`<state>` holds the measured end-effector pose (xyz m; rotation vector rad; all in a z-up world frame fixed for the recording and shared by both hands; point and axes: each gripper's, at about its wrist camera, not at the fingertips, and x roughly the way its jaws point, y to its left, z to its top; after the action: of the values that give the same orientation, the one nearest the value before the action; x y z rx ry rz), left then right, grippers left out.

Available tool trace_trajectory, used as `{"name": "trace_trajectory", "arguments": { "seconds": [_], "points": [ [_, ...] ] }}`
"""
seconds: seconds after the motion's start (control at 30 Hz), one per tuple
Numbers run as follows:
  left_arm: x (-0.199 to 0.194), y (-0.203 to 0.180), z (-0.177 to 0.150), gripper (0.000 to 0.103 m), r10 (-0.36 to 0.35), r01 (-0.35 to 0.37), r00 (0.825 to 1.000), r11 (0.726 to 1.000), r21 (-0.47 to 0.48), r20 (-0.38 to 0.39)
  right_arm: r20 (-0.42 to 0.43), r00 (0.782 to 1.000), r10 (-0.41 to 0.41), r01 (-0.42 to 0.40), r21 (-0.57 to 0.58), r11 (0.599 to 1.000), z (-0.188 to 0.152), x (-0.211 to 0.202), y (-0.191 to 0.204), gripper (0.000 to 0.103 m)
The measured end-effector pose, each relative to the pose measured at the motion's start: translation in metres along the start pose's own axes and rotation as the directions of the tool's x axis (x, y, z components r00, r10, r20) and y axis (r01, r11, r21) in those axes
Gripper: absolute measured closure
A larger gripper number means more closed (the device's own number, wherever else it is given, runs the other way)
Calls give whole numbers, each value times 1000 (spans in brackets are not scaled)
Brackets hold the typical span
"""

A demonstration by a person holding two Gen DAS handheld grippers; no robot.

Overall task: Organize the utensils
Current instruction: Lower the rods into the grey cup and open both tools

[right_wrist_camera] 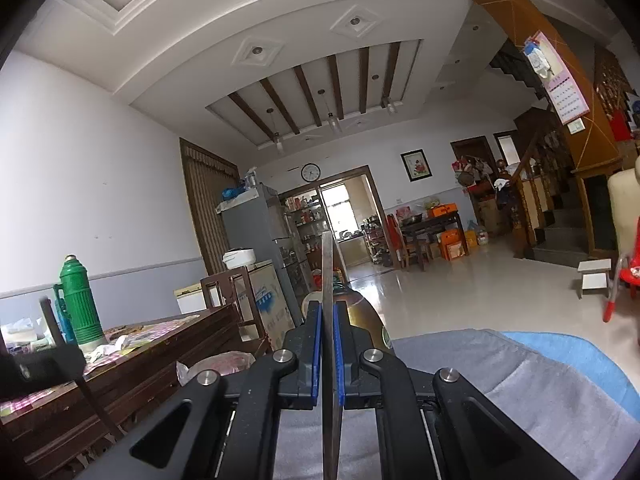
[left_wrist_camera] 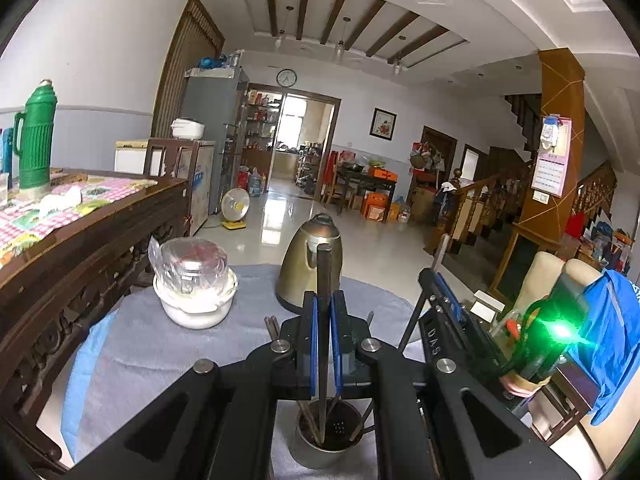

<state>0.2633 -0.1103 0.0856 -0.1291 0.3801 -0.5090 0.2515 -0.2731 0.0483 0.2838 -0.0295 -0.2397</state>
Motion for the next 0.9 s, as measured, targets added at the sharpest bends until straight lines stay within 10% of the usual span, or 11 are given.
{"name": "trace_trajectory", "arguments": {
  "seconds": [0.9],
  "points": [
    [6,9,-50,97,-14,14,990,1000,0,-140,-110,985,129,-143,-130,981,-26,-41,-9,95]
  ]
}}
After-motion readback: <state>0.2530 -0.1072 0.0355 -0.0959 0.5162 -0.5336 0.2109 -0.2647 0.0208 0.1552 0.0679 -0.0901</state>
